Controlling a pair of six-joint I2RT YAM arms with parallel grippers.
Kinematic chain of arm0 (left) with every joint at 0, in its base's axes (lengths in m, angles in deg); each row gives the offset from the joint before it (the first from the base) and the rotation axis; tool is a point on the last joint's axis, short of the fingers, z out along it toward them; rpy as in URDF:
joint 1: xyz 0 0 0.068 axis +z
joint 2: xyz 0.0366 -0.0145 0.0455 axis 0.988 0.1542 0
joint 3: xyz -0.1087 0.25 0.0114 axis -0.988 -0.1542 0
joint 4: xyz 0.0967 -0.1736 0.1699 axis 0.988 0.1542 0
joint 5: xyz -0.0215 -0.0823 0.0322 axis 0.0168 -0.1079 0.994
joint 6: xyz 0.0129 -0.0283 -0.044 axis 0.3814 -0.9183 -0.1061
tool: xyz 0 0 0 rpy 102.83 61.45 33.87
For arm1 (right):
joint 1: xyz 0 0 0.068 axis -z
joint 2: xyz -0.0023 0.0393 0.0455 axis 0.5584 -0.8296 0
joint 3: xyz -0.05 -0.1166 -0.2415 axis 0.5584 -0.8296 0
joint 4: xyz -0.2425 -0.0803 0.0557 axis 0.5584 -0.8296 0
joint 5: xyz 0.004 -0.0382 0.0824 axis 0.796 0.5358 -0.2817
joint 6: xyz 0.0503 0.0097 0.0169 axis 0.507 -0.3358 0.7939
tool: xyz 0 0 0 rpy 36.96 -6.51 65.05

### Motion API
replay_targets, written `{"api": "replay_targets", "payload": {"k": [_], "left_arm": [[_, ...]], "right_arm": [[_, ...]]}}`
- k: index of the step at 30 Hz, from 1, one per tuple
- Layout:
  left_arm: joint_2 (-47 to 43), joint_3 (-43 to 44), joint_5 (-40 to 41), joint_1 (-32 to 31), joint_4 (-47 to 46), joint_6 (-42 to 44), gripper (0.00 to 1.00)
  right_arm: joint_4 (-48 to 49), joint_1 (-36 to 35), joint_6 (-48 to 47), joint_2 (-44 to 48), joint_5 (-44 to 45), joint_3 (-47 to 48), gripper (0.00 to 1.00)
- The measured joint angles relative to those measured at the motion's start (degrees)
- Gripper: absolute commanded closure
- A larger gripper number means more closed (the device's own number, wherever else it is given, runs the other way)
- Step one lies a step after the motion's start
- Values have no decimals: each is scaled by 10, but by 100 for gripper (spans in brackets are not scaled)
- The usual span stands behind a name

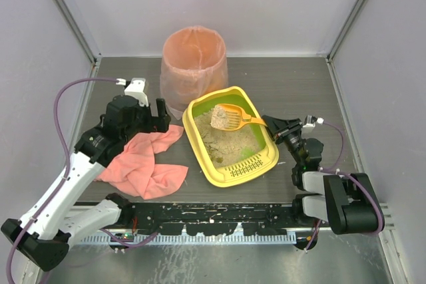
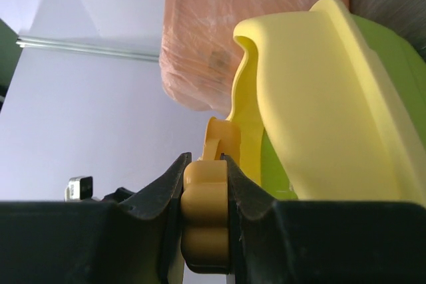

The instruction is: Clean the litter box

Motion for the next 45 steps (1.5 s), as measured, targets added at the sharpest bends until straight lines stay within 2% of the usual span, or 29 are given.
{"api": "replay_targets", "payload": {"k": [17, 32, 45], "left_arm": [[18, 0, -28, 0, -31, -36, 1], [17, 0, -17, 0, -30, -34, 2], [9, 0, 10, 0, -28, -17, 2]], "right_arm": [[8, 40, 30, 15, -46, -5, 99], [-70, 75, 12, 97, -65, -17, 99], [-75, 84, 9, 84, -88, -9, 99]]}}
